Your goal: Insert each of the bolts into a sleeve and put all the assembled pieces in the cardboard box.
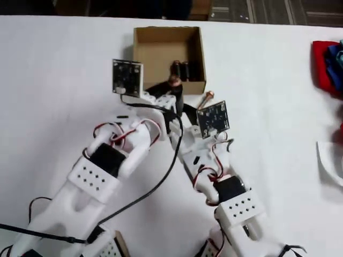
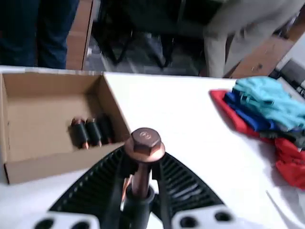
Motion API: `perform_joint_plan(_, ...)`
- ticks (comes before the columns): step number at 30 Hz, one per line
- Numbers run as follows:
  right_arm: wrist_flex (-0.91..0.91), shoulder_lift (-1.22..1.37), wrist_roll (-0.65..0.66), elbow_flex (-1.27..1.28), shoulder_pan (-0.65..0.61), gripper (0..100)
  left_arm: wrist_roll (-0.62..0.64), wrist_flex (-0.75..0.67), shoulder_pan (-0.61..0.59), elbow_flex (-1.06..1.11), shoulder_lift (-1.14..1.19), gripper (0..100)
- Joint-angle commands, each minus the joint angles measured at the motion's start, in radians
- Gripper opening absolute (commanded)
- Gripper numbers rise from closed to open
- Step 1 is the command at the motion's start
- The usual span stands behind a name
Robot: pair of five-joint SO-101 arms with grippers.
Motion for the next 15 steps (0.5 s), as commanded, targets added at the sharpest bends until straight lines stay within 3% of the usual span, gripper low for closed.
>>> perform_joint_plan(1,0.002,-0.033,-0.008,-0.011,-0.002,2.3,-0.005,0.069,0.014,-0.051,-0.006,3)
perform_joint_plan(6,0.002,-0.033,-0.008,-0.011,-0.001,2.3,-0.005,0.080,-0.025,-0.061,-0.011,4)
perform_joint_plan(12,0.004,-0.033,-0.008,-0.011,0.001,2.3,0.003,0.282,-0.020,-0.117,-0.011,36)
perform_joint_plan(15,0.004,-0.025,-0.008,-0.011,0.013,2.3,0.003,0.388,-0.028,-0.174,-0.011,40)
